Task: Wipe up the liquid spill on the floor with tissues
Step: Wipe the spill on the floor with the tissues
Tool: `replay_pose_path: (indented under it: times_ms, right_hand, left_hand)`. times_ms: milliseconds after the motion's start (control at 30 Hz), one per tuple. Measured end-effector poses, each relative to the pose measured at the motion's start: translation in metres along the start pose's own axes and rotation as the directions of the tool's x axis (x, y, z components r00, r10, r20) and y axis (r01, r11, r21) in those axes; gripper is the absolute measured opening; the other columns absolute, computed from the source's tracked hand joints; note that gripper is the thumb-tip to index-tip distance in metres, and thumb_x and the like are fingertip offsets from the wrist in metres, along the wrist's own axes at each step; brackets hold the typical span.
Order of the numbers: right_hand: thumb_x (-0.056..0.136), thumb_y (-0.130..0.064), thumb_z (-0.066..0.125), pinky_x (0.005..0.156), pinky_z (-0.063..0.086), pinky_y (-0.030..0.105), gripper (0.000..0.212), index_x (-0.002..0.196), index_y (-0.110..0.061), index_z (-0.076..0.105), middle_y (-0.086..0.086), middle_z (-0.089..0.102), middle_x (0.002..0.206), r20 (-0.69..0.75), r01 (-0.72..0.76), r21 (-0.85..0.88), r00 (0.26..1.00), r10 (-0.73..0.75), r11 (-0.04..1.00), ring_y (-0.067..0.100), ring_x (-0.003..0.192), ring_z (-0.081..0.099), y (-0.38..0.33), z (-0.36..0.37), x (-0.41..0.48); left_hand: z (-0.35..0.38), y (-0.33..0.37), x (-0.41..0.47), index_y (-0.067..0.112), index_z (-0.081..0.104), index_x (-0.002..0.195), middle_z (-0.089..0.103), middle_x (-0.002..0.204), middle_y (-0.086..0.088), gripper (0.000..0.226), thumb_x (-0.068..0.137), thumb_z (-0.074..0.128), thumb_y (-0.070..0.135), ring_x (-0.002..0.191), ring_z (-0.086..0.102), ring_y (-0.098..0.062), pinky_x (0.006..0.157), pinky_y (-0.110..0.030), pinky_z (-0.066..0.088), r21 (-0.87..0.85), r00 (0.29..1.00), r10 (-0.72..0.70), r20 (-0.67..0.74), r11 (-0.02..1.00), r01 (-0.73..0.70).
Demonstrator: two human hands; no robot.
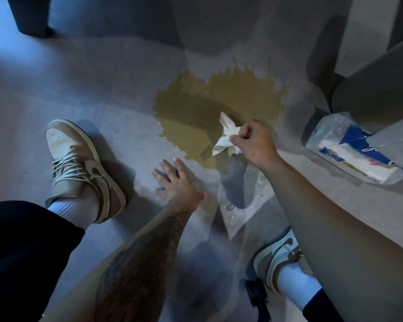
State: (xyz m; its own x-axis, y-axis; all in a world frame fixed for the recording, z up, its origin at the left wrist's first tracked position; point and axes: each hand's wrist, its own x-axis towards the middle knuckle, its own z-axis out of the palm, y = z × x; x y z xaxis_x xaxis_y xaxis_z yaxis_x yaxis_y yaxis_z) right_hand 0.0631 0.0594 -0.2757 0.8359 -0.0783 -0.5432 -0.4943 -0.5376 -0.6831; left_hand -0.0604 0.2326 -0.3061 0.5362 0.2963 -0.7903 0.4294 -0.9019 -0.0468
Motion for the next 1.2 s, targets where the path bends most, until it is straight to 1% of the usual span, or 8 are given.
replay_pose_path:
  times_ms: [200,300,400,500,633,800,1067,1200]
  right_hand:
    - [0.099,-0.047,0.05,0.065,0.038,0.028,0.044,0.065,-0.021,0.057,-0.004,0.055,0.071,0.002,-0.071,-0.09,0.997,0.072,0.993,0.015,0.073,0.055,0.011,-0.011,-0.004]
    - [0.097,-0.049,0.051,0.083,0.048,0.03,0.031,0.091,-0.022,0.067,-0.002,0.061,0.099,-0.107,0.069,-0.173,0.99,-0.088,0.983,0.02,0.096,0.061,0.021,-0.014,-0.006]
    - [0.094,-0.03,0.058,0.092,0.049,0.031,0.024,0.113,-0.016,0.062,0.0,0.055,0.114,-0.219,0.304,-0.246,0.908,-0.358,0.92,0.02,0.102,0.06,0.02,-0.017,-0.011]
    - [0.086,-0.008,0.055,0.092,0.041,0.026,0.03,0.113,-0.012,0.066,0.006,0.062,0.118,-0.095,0.433,-0.439,0.849,-0.519,0.788,0.022,0.11,0.054,0.017,-0.014,-0.011]
    - [0.079,-0.008,0.058,0.103,0.04,0.036,0.046,0.124,-0.014,0.064,0.008,0.06,0.129,0.191,0.401,-0.591,0.912,-0.363,0.7,0.033,0.119,0.05,0.026,-0.004,0.003]
    - [0.081,-0.014,0.068,0.106,0.036,0.039,0.053,0.133,-0.019,0.058,0.006,0.055,0.135,0.192,0.326,-0.704,0.943,-0.274,0.631,0.031,0.128,0.044,0.03,0.001,0.007]
    - [0.083,-0.012,0.069,0.08,0.041,0.021,0.03,0.113,-0.02,0.068,0.002,0.059,0.116,-0.029,0.168,-0.362,0.981,-0.191,0.917,0.019,0.095,0.059,0.03,0.008,-0.008]
    - [0.084,-0.017,0.071,0.076,0.043,0.022,0.029,0.112,-0.021,0.067,-0.005,0.06,0.107,-0.078,0.221,-0.271,0.965,-0.25,0.937,0.012,0.087,0.058,0.025,0.016,-0.034]
  left_hand:
    - [-0.001,0.0,0.0,0.012,-0.033,0.15,-0.039,0.155,-0.024,0.138,0.077,0.068,0.07,0.144,-0.022,-0.055,0.113,-0.064,0.032,0.007,1.0,-0.002,0.014,1.0,0.002]
    - [-0.001,0.0,0.0,0.012,-0.033,0.15,-0.039,0.155,-0.023,0.138,0.076,0.069,0.07,0.145,-0.022,-0.055,0.113,-0.064,0.032,0.003,1.0,-0.002,0.014,1.0,0.002]
    - [0.0,0.0,0.0,0.012,-0.033,0.15,-0.04,0.155,-0.023,0.138,0.077,0.069,0.07,0.145,-0.022,-0.055,0.113,-0.064,0.031,-0.002,1.0,0.001,0.01,1.0,-0.001]
    - [-0.001,-0.001,0.0,0.012,-0.034,0.15,-0.04,0.155,-0.024,0.138,0.077,0.068,0.07,0.144,-0.023,-0.055,0.113,-0.065,0.031,0.002,1.0,-0.001,0.015,1.0,0.001]
    - [0.0,-0.001,0.0,0.012,-0.034,0.15,-0.04,0.155,-0.023,0.139,0.076,0.068,0.071,0.144,-0.023,-0.055,0.113,-0.064,0.031,-0.003,1.0,0.003,0.009,1.0,-0.003]
    - [0.0,-0.002,0.0,0.011,-0.033,0.15,-0.038,0.155,-0.025,0.138,0.076,0.067,0.072,0.144,-0.021,-0.056,0.112,-0.064,0.033,0.015,1.0,0.01,0.004,1.0,-0.01]
    - [0.0,-0.001,0.001,0.012,-0.034,0.15,-0.039,0.155,-0.024,0.138,0.076,0.067,0.072,0.144,-0.022,-0.055,0.113,-0.065,0.031,0.009,1.0,0.007,0.009,1.0,-0.007]
    - [0.0,-0.001,0.001,0.013,-0.034,0.15,-0.039,0.155,-0.023,0.138,0.076,0.067,0.071,0.145,-0.022,-0.055,0.112,-0.064,0.033,0.015,1.0,-0.001,0.011,1.0,0.001]
